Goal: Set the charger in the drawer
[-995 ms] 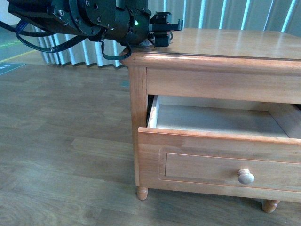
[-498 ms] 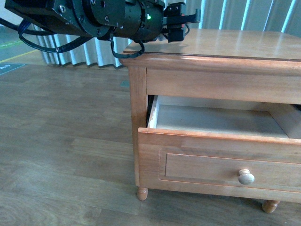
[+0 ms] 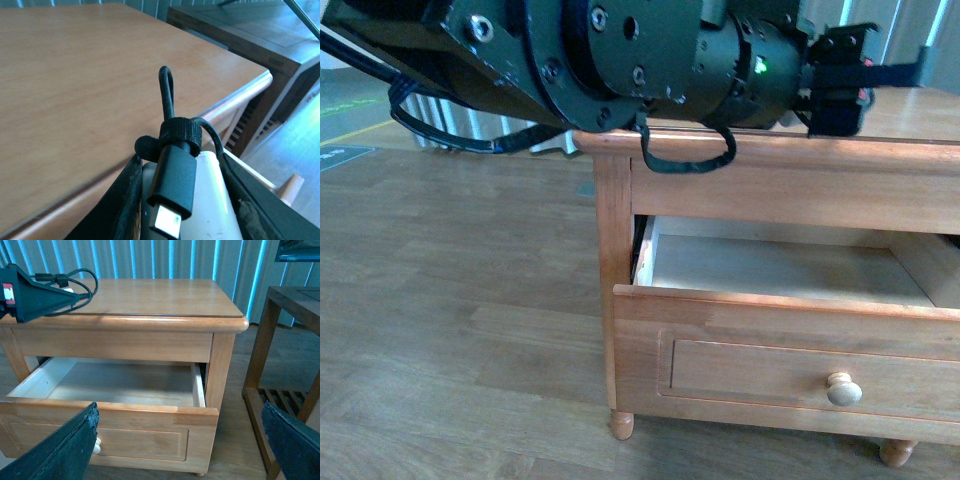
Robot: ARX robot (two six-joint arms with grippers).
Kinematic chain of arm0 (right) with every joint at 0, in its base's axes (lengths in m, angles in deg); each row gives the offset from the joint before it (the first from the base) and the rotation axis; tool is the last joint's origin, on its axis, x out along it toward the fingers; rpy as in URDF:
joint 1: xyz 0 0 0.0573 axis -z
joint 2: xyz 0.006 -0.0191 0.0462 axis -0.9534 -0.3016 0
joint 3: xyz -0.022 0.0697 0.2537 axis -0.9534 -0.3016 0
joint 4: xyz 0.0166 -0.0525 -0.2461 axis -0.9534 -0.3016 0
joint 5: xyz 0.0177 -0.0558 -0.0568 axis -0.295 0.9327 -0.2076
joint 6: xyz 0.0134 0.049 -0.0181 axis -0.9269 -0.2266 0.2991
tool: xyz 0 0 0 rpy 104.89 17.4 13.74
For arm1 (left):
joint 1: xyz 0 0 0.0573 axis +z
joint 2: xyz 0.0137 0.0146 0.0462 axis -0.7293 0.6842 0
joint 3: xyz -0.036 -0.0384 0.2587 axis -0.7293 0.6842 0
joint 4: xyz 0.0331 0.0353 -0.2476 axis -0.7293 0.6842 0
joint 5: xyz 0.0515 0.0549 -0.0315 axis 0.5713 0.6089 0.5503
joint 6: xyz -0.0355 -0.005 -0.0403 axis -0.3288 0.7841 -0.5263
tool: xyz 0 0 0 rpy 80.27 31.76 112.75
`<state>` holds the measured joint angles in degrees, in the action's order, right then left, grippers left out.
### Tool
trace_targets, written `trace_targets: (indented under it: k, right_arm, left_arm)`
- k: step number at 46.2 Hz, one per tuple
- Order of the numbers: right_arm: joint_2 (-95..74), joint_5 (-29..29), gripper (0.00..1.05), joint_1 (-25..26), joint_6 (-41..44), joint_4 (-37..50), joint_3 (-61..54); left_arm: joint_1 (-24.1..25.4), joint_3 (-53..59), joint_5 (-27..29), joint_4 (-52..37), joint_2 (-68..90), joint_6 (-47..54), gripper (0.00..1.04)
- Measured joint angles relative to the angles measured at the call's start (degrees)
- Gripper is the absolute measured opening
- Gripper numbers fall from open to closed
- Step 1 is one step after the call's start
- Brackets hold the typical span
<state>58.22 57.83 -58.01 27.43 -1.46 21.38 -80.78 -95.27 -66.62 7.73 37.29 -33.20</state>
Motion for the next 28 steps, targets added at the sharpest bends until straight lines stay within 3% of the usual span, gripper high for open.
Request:
trace_targets:
  k: [13, 28]
  right_arm:
    - [0.0, 0.0, 0.96, -0.02, 0.0, 0.0, 0.0]
    - [0.0, 0.02, 0.96, -0.02, 0.0, 0.0, 0.0]
  left_arm:
    - [-2.58, 1.14, -1.51, 0.68, 0.85, 0.87, 0.41]
    - [-1.57, 1.36, 1.73, 0.96, 7.67, -0.74, 0.41]
